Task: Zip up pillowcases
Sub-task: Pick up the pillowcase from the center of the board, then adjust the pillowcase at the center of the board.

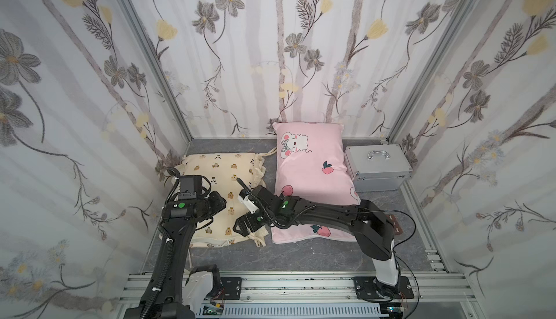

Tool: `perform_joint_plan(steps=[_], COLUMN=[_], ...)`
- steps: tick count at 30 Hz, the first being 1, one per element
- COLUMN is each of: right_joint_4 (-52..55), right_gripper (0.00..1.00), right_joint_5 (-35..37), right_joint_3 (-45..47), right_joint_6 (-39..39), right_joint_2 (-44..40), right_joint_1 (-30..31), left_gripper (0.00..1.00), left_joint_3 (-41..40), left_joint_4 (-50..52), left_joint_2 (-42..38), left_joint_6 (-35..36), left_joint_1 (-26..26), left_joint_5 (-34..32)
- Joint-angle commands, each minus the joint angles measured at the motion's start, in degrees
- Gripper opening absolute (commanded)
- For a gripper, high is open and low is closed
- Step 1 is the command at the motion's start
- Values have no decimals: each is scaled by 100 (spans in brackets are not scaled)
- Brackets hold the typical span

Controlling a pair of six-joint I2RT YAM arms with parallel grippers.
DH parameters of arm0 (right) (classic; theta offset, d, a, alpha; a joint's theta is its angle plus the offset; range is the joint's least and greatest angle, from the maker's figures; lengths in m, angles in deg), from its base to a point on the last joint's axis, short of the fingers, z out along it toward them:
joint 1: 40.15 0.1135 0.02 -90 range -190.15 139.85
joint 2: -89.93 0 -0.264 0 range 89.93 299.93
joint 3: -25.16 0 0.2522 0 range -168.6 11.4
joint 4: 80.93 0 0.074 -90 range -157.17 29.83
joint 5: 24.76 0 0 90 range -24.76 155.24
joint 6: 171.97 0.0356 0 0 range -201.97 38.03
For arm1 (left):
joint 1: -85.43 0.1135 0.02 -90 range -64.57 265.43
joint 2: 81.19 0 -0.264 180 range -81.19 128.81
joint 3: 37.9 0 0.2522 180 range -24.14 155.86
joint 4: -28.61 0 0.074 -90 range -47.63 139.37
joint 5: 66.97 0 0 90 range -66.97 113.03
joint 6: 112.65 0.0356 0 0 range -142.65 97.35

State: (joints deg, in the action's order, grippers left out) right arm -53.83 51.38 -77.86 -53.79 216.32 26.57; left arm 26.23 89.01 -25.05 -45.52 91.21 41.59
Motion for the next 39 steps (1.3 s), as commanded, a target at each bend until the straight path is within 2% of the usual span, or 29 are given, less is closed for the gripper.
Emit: perform_joint_plan(steps=[1,5,9,10,11,13,16,19,22,26,31,33,39], right_joint_4=[156,339,1179,1281,1372,1464,1428,1265,797,324,-552,-520,362], right_gripper=[98,93,87,83,73,46,18,3,0,0,0,0,0], right_joint_5=[92,245,833,925,1040,1228,1262,1121,377,-230,-922,-968,-1045], right_joint_3=[-378,-737,-1245,-1246,-1228,-1200,-1187,-1148,-793,-176,619,640,522], right_joint_6=[-191,-104,-101,-50,4,108,273,382,590,689,960,924,562], right_joint_2=[446,930,1433,1497,1555,1632,1590,1327,762,-124,-1031,-1144,-1020], right_joint_1=[68,120,233,244,245,228,137,-64,-462,-950,-1468,-1568,-1658], left_gripper=[44,43,42,41,41,41,38,35,32,30,27,28,32], left_joint_3=[-10,99,163,147,115,0,-316,-600,-888,-907,-910,-782,-182], left_joint_4=[-123,-10,76,62,24,-133,-619,-1005,-1452,-1794,-2590,-2530,-894], left_joint_2=[3,-31,-35,-12,10,66,137,306,400,669,1123,901,-547], left_joint_6=[81,150,160,154,144,68,-215,-397,-586,-755,-1159,-1249,-1231], left_joint_1=[121,252,266,259,266,261,265,249,217,200,-174,-428,-1210], left_joint_5=[312,295,207,221,250,358,624,727,727,795,989,896,710])
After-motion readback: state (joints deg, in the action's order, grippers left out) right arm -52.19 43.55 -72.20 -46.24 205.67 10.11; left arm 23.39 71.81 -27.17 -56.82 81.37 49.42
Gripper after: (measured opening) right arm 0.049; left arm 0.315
